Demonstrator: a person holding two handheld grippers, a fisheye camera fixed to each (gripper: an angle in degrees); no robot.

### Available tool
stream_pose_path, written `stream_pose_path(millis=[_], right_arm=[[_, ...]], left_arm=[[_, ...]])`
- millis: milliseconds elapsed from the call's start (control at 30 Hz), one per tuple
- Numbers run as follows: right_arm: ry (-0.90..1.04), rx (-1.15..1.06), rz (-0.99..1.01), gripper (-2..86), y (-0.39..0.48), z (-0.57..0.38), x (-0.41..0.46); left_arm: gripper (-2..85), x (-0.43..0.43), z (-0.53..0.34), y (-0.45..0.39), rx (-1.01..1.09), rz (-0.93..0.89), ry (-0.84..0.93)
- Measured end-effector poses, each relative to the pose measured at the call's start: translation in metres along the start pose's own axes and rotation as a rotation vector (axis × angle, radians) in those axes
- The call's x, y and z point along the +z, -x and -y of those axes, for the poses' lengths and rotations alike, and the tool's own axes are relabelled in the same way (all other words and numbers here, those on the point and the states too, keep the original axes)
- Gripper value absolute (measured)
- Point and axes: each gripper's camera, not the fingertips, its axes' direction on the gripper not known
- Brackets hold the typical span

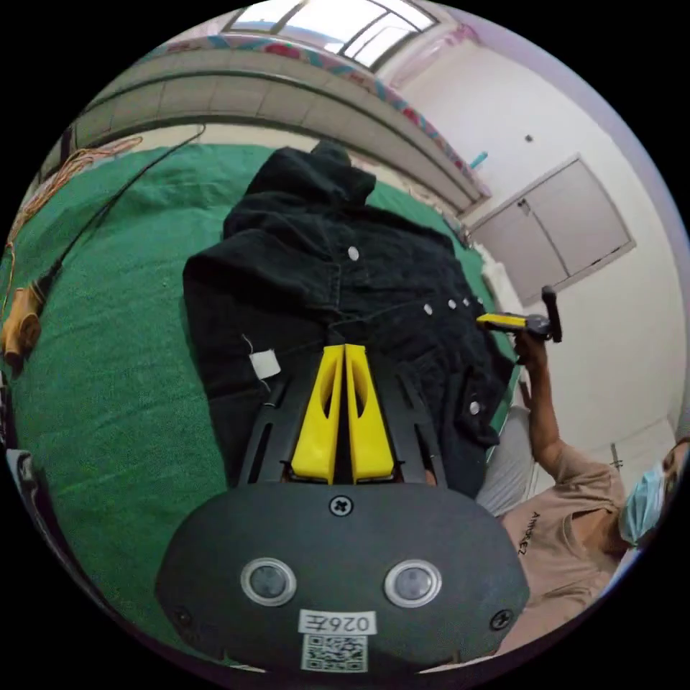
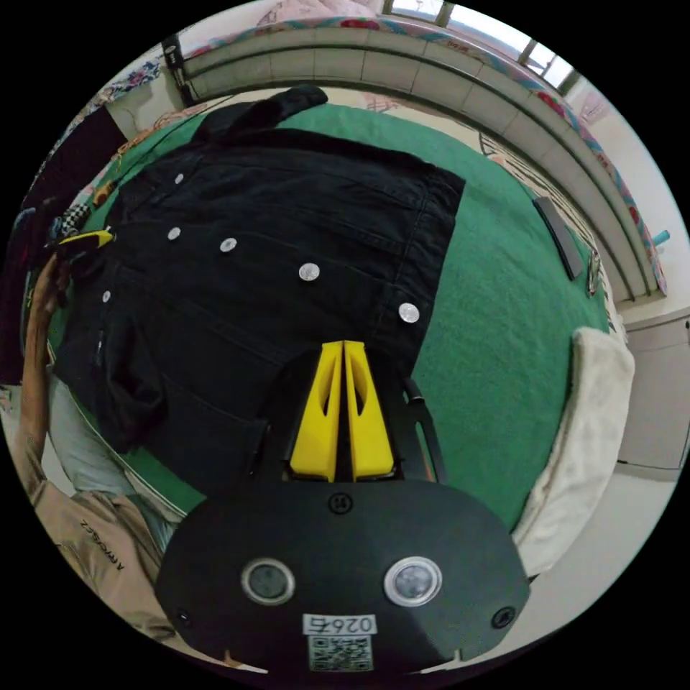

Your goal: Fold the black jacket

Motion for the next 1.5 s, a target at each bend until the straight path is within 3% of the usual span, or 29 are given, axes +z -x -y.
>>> stream_pose_path(millis=[133,200,333,467,600,733,800,900,1033,1100,1200,1367,1500], right_arm=[[-0.245,-0.133,0.205,-0.6,0.023,-0.015,-0.041],[-0.337,-0.244,0.346,-0.1,0.042,-0.020,-0.060],[-0.374,-0.539,0.574,2.4,0.101,-0.026,-0.083],[-0.276,-0.727,0.481,4.6,0.167,-0.029,-0.083],[-0.037,-0.812,0.243,9.5,0.231,-0.025,-0.051],[0.036,-0.804,0.104,5.5,0.250,-0.020,-0.038],[0.005,-0.796,0.075,2.3,0.243,-0.021,-0.050],[-0.052,-0.739,0.173,0.1,0.216,-0.020,-0.081],[-0.300,-0.545,0.409,-0.7,0.150,-0.029,-0.143],[-0.452,-0.444,0.532,-0.7,0.118,-0.044,-0.165],[-0.727,-0.253,0.615,-0.8,0.075,-0.079,-0.190],[-1.126,-0.031,0.363,-1.4,0.070,-0.130,-0.226],[-1.139,-0.046,0.138,-1.5,0.090,-0.093,-0.251]], left_arm=[[-1.0,-0.017,-0.017,-0.039,0.160,-0.056,-0.088],[-1.0,-0.021,-0.032,-0.080,0.368,-0.118,-0.055],[-0.8,-0.020,-0.059,-0.131,0.635,-0.090,0.011],[0.4,-0.010,-0.077,-0.162,0.736,0.019,0.107],[10.9,0.010,-0.109,-0.209,0.905,0.047,0.330],[21.3,0.042,-0.150,-0.230,0.965,0.253,0.460],[21.9,0.062,-0.162,-0.223,0.931,0.353,0.555],[18.5,0.055,-0.162,-0.216,0.893,0.293,0.554],[10.0,0.019,-0.153,-0.214,0.913,0.147,0.394],[9.1,-0.004,-0.147,-0.211,0.930,0.058,0.239],[12.0,-0.008,-0.139,-0.206,0.921,0.064,0.222],[14.9,-0.004,-0.126,-0.215,0.981,0.006,0.329],[0.1,-0.013,-0.109,-0.212,0.998,0.097,0.291]])
